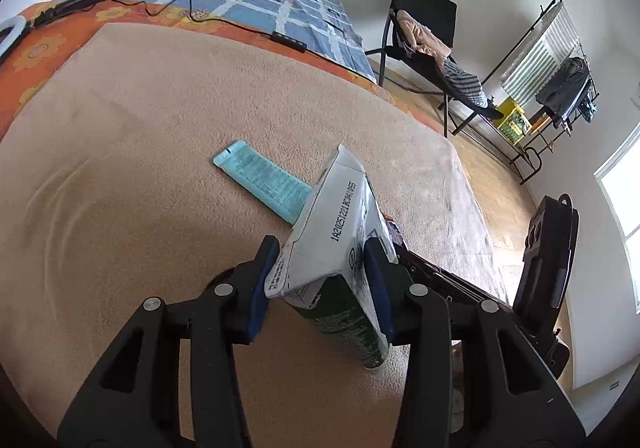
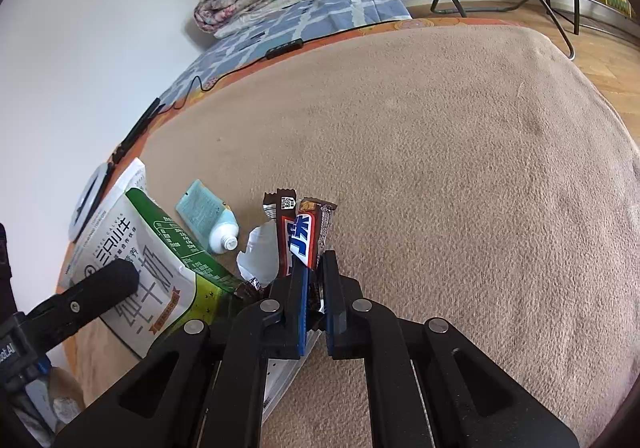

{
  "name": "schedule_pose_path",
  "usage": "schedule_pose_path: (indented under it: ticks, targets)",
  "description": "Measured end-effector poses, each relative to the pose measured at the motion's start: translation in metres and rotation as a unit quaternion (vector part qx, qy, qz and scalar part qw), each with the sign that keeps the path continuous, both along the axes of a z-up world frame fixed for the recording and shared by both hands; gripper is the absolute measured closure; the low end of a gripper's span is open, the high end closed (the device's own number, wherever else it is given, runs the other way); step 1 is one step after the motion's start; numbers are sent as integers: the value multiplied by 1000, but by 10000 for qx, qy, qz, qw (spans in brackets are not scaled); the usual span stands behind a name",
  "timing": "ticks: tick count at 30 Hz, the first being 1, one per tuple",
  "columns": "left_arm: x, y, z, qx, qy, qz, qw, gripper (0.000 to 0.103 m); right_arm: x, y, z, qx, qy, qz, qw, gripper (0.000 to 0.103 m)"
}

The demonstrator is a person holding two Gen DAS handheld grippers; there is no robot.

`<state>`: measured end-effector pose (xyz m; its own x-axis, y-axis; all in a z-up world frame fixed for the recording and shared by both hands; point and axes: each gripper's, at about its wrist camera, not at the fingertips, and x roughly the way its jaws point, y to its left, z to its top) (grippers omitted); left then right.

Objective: Collect trash
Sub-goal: 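Grasp the candy bar wrapper with the right tool while the left tool grasps the milk carton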

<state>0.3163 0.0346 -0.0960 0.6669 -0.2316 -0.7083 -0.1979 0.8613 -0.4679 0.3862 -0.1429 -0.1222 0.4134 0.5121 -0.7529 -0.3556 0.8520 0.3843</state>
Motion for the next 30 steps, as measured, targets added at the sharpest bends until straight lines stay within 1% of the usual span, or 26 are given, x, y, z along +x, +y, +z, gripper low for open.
schedule_pose_path:
  ticks: [2, 4, 7, 11, 14, 17, 20, 24, 27, 30]
  targets:
    - [-1, -4, 0, 52, -37, 11, 10000, 59, -1, -2, 2, -6, -24, -32, 10000, 98]
    - [-2, -6, 5, 5, -81, -86, 9999, 65, -3, -6, 6, -4, -86, -98, 9999, 99]
    - [-8, -7, 17, -37, -208, -187, 9996, 71, -10, -14, 17, -17, -213, -170, 9996, 100]
    - [-24, -11, 32, 198, -356, -310, 9987, 73, -20, -24, 33, -124, -397, -225, 9989, 100]
    - [-38, -10, 40, 122, -387, -330, 9986, 73, -33, -31, 45, -92, -467, -210, 9986, 100]
    - [-53, -11, 52, 181, -445, -412, 9980, 73, -51, -34, 58, -168, -598, -127, 9980, 100]
    - [-71, -13, 66, 340, -525, -475, 9969, 73, -71, -37, 69, -212, -711, -34, 9972, 100]
    - [-100, -22, 82, 610, -643, -592, 9943, 73, -93, -42, 78, -152, -721, 68, 9973, 100]
    - [-123, -30, 90, 850, -700, -707, 9914, 73, -113, -44, 83, -121, -731, 163, 9971, 100]
    - [-146, -36, 94, 1013, -724, -828, 9888, 73, -135, -45, 86, -174, -778, 272, 9964, 100]
